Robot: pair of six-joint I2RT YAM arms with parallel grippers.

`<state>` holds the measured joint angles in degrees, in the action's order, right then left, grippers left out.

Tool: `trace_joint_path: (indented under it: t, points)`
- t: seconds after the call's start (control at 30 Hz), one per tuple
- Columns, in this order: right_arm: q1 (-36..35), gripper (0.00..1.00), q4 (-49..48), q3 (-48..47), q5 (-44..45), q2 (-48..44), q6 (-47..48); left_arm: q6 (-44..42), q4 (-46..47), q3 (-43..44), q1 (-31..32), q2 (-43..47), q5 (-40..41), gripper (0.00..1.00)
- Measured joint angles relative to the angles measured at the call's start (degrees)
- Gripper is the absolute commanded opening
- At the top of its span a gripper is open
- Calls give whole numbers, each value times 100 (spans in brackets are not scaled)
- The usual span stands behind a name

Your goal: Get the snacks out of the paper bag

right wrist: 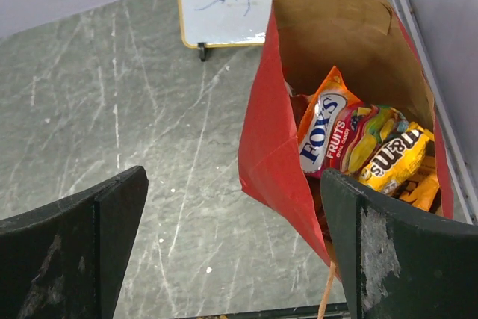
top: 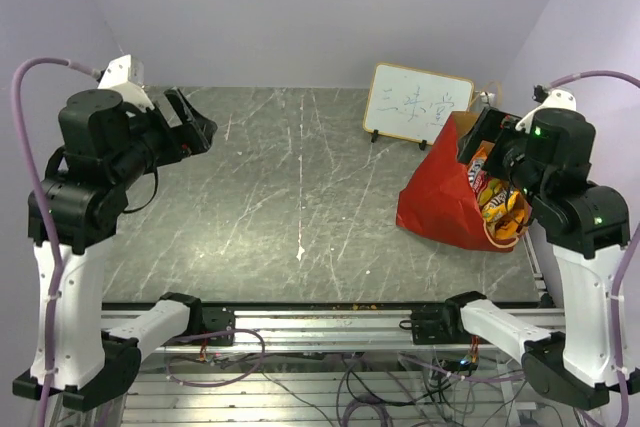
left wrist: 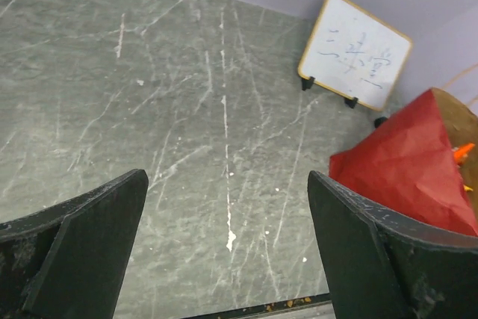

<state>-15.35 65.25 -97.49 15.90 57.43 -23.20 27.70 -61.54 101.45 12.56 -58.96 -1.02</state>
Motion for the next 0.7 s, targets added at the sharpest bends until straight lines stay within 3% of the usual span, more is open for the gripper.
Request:
trace_joint_path:
  t: [0.33, 0.7]
  points:
    - [24, 100, -372, 168, 625, 551, -28, -4, 136, -28, -2, -629, 697, 98]
    - [90, 100, -992, 212, 1692, 1447, -317, -4, 605, -501, -2, -1008, 754, 98]
